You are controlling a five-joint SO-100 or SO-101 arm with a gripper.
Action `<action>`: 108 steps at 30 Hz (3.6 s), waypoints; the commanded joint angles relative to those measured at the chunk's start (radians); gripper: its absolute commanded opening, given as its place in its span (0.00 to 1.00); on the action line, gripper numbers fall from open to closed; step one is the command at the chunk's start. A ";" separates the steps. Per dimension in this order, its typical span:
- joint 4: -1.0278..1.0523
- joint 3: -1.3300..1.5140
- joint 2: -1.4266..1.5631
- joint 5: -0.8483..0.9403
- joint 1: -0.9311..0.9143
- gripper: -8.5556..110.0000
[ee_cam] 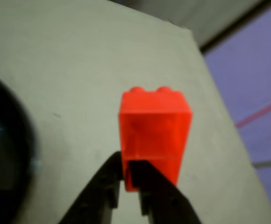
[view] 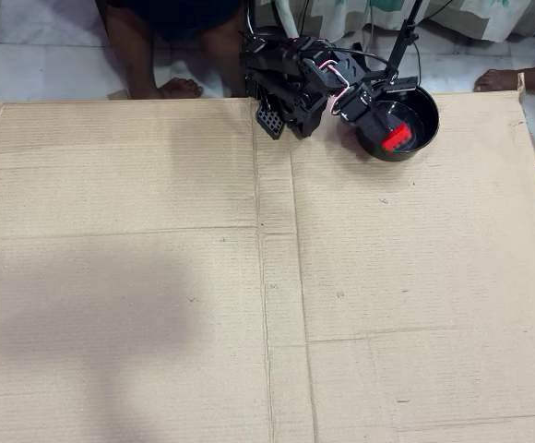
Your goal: Grasp a lego block and put it in the bin.
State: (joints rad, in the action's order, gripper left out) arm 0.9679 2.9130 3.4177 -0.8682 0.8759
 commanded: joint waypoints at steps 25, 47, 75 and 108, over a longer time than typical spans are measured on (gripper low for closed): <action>-0.012 0.121 0.008 -0.772 0.468 0.15; -0.012 0.235 0.005 -0.617 -0.337 0.38; -0.249 0.327 0.006 0.173 -1.014 0.11; -0.002 0.328 0.008 0.979 -0.930 0.07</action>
State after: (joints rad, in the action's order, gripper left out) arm 0.9649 3.2244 3.4177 0.1166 -0.0491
